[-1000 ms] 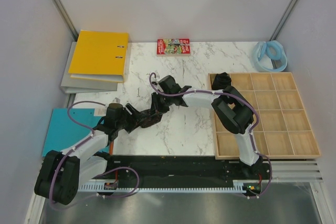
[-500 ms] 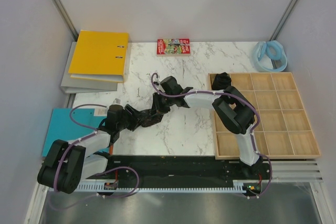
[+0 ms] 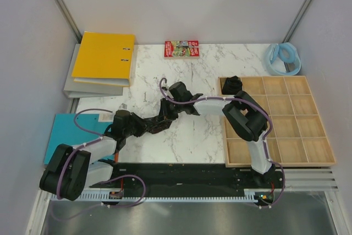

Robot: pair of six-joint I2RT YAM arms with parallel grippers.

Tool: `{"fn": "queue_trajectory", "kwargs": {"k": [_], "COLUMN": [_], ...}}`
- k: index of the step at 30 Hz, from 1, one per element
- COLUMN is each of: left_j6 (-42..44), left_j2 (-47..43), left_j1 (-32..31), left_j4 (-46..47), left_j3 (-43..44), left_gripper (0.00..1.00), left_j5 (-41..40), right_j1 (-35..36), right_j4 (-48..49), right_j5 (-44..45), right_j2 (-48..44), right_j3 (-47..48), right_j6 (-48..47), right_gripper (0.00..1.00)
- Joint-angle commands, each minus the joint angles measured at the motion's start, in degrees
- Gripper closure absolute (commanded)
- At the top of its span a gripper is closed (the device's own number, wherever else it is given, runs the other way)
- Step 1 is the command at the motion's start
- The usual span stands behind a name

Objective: Roll the ties
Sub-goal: Pick up the tie at the center of the board.

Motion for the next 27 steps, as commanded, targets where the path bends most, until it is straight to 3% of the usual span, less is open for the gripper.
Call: {"fn": "queue_trajectory", "kwargs": {"k": [1,4,8,11,18,27], "left_j6": [5.9,7.9,10.1,11.9,15.9,16.7], "left_j2": [-1.1,-4.7,-8.8,-10.6,-12.8,-12.8], "left_j1": [-1.6,-1.8,-1.8,-1.9,-2.4,-3.5], "left_j4": [-8.0,-13.1,-20.9,-24.3,-35.6,-40.5], "left_j3": [1.9,3.9,7.1,10.5,21.2,29.9], "left_gripper": [0.98,0.98,0.98,0.98,0.98,0.98], "left_j5": [-0.7,-0.8,-0.7,0.1,2.2,4.4], "right_j1": [1.3,1.2,0.4,-1.2,-6.7,-11.9], "right_j4": [-7.8,-8.3,-11.7,-14.0,-19.6,-23.9], "right_j5": [6.2,7.3,9.4,11.4,21.8,33.2], "right_j2": [0.2,-3.1,-8.1,-13.4,-28.3,-46.4], "right_j3": [-3.6,-3.5,-2.4,-2.3,-4.1,-11.1], "right_j6": [-0.1,1.0,1.2,1.7,4.1,6.7], "right_gripper": [0.76,0.68,0.45,0.39,0.34,0.29]}}
